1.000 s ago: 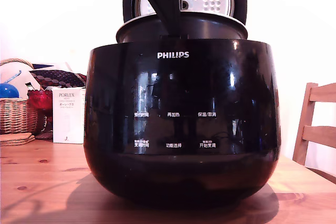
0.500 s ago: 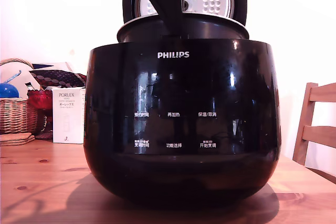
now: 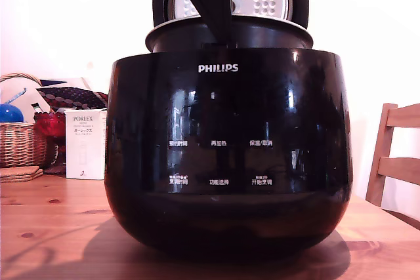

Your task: Place the pot you are holding inside the rice cooker

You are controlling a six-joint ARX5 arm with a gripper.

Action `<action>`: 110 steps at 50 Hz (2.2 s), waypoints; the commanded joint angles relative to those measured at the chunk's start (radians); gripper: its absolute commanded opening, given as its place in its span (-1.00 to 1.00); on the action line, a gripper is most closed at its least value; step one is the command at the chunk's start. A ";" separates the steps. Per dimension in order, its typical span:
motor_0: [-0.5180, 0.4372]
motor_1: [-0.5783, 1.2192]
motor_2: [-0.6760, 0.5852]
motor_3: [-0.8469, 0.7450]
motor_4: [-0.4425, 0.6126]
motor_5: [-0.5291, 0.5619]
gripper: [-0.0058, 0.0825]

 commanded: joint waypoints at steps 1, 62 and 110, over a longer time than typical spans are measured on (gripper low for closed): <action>-0.042 0.016 0.006 -0.031 0.054 -0.006 -0.73; -0.041 0.016 0.006 -0.043 0.054 -0.006 -0.52; -0.005 0.016 0.006 0.003 0.000 -0.006 -0.45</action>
